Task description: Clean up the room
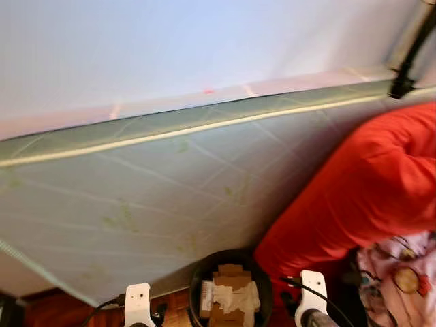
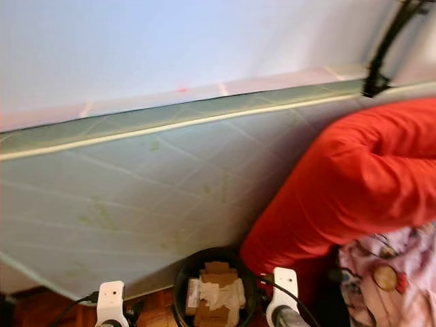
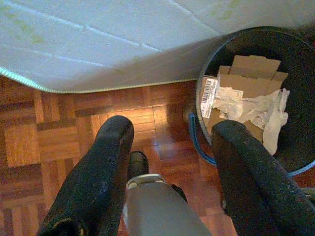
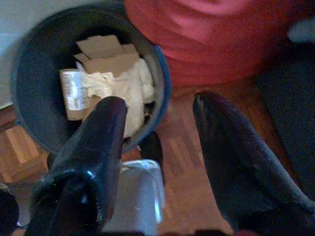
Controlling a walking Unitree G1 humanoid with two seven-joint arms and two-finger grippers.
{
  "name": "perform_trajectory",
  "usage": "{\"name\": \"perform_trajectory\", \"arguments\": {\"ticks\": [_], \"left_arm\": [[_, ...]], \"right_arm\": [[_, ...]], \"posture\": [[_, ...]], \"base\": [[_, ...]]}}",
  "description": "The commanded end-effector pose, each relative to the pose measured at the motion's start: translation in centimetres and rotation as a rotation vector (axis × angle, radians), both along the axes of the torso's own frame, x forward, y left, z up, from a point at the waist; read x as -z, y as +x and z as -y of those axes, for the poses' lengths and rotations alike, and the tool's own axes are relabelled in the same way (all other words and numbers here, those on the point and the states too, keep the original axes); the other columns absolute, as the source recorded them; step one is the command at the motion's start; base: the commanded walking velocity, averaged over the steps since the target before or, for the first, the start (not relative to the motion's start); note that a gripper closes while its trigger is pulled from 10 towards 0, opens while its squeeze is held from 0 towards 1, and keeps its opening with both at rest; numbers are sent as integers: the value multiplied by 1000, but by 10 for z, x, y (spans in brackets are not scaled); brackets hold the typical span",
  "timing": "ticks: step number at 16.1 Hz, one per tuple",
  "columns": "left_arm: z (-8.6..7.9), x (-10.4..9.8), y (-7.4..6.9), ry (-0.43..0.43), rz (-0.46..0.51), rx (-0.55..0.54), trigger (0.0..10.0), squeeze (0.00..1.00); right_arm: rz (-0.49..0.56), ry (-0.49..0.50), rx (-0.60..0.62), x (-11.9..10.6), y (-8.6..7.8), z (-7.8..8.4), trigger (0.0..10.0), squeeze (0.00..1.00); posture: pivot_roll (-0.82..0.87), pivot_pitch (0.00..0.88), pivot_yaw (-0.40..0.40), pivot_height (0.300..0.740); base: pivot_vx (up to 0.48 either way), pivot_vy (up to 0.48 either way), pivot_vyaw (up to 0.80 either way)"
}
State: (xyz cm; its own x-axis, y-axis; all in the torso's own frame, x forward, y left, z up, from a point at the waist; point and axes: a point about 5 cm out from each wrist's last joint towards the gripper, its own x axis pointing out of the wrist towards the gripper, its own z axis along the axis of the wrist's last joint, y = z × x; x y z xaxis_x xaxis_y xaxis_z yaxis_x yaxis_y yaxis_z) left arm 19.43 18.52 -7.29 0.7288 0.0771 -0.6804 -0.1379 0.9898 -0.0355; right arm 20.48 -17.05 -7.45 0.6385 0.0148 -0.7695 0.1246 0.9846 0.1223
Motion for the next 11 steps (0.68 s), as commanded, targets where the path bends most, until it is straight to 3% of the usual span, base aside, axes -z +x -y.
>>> {"name": "perform_trajectory", "arguments": {"ticks": [1,11], "left_arm": [[-3,4,-7,4,-32,-3,10000,0],[-1,3,-6,5,-27,3,10000,0]], "right_arm": [[-28,-6,5,4,-8,4,10000,0],[-42,-15,-24,5,-11,6,10000,0]], "posture": [[48,125,-36,740],[41,108,-33,740]], "base": [[0,0,-712],[0,0,-712]]}}
